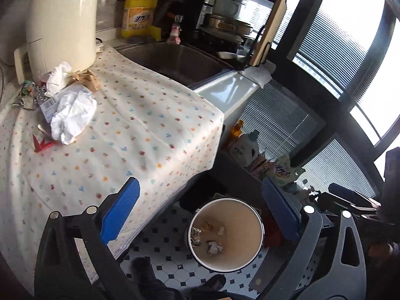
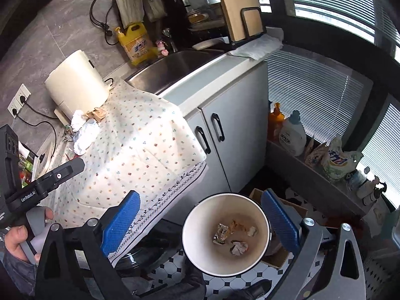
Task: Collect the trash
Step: 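Grasp the red wrapper with the left tool while the right tool grasps the white tissue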
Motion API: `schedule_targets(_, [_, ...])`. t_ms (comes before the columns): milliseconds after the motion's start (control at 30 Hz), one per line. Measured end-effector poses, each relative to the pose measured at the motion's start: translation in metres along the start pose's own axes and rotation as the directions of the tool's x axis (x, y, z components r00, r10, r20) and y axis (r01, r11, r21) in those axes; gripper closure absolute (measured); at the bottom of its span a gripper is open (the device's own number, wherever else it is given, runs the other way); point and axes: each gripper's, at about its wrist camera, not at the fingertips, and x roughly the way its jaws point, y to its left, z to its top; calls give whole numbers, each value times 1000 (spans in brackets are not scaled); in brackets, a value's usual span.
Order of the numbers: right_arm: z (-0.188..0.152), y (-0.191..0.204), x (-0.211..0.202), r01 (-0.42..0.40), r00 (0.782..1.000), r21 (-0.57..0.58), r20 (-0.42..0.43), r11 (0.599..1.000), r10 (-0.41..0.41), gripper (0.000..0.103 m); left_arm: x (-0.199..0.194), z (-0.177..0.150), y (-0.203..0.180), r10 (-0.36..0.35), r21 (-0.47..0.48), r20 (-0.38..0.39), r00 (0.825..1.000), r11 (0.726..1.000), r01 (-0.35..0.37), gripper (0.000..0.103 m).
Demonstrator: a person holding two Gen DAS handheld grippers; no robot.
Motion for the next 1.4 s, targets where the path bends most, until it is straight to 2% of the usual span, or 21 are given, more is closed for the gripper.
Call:
schedule_targets(300, [18, 71, 29, -56, 998, -69, 2, 996, 57, 8, -28, 11, 71, 67, -61, 57, 996, 996, -63, 6])
schedule_targets(467, [25, 104, 43, -86, 996, -91, -1, 992, 87, 8, -39, 15, 114, 73, -121, 85, 994, 991, -63, 6])
schedule_targets(733, [32, 148, 67, -99, 995, -99, -1, 990, 99, 8, -42, 22, 169, 87, -152, 98, 991, 986, -71, 7])
schedule_targets(800, [33, 159, 75, -98, 995, -97, -2, 990, 98, 8, -41, 24, 181, 82, -150, 97, 992, 986, -67, 13])
schedule_targets(900, [33, 173, 84, -93, 996, -96, -1, 991, 93, 8, -33, 27, 198, 78, -141, 76, 994, 988, -67, 29])
schedule_targets(1000, [33, 185, 92, -83, 997, -92, 4, 992, 83, 8, -22, 31, 213, 63, -135, 50, 997, 989, -56, 40])
schedule_targets(1233, [34, 197, 106, -38, 999, -62, -1, 997, 38, 8, 13, 35, 233, 35, -106, -27, 999, 994, -38, 54])
schedule_targets(1267, [34, 198, 108, -31, 1000, -57, -4, 998, 31, 8, 19, 35, 235, 42, -102, -42, 998, 994, -47, 58])
schedule_targets(1300, [34, 199, 110, -25, 1000, -54, -7, 998, 25, 8, 25, 35, 237, 43, -98, -59, 997, 994, -48, 68])
schedule_targets(1367, [34, 202, 115, -15, 1000, -49, -15, 999, 14, 8, 33, 36, 240, 21, -93, -88, 996, 995, -29, 81])
schedule_targets(1400, [35, 204, 117, -13, 1000, -47, -20, 999, 12, 8, 34, 36, 241, 14, -90, -88, 996, 996, -22, 81])
